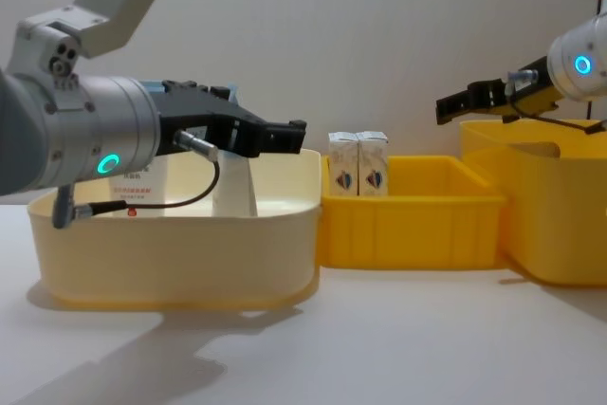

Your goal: Bimanual collaborative sorting of washing and personal care products

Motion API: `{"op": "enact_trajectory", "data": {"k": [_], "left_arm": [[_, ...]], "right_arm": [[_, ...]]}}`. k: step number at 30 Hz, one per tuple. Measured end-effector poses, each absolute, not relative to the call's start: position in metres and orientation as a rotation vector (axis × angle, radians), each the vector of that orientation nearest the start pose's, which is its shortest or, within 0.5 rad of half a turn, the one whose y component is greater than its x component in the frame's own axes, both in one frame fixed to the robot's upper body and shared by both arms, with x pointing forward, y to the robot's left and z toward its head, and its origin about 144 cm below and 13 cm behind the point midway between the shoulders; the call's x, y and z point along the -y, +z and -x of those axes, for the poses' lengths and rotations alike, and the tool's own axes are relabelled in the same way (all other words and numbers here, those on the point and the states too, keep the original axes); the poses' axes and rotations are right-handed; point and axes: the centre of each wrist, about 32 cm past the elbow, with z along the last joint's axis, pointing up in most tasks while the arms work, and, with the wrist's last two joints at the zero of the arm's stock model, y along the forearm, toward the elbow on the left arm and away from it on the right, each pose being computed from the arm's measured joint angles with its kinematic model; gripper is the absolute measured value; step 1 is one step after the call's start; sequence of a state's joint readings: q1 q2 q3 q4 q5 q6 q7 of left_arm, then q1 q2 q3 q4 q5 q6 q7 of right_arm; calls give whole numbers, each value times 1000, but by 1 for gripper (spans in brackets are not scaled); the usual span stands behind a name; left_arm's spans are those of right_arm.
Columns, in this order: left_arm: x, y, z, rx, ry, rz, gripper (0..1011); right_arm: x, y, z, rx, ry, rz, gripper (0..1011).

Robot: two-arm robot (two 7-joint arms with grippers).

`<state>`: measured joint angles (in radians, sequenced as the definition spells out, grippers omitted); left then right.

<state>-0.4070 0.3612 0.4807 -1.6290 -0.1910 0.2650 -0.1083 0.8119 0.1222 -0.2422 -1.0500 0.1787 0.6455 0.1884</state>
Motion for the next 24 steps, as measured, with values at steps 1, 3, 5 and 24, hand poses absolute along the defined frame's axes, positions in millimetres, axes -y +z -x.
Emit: {"op": "enact_trajectory", "data": {"k": [1, 3, 5, 24], "left_arm": [[-184, 1264, -526, 253, 1047, -198, 1003], [-184, 1265, -528, 248, 1045, -206, 1004], [-183, 1265, -530, 241, 1044, -214, 1003], [-181, 1276, -542, 256, 1095, -253, 1003]], "right_arm": [[216, 1316, -654, -241, -1252, 351, 1001], [216, 1316, -654, -242, -1251, 351, 1001], [216, 1316, -654, -243, -1251, 352, 1001], [216, 1315, -655, -249, -1247, 354, 1001]]}}
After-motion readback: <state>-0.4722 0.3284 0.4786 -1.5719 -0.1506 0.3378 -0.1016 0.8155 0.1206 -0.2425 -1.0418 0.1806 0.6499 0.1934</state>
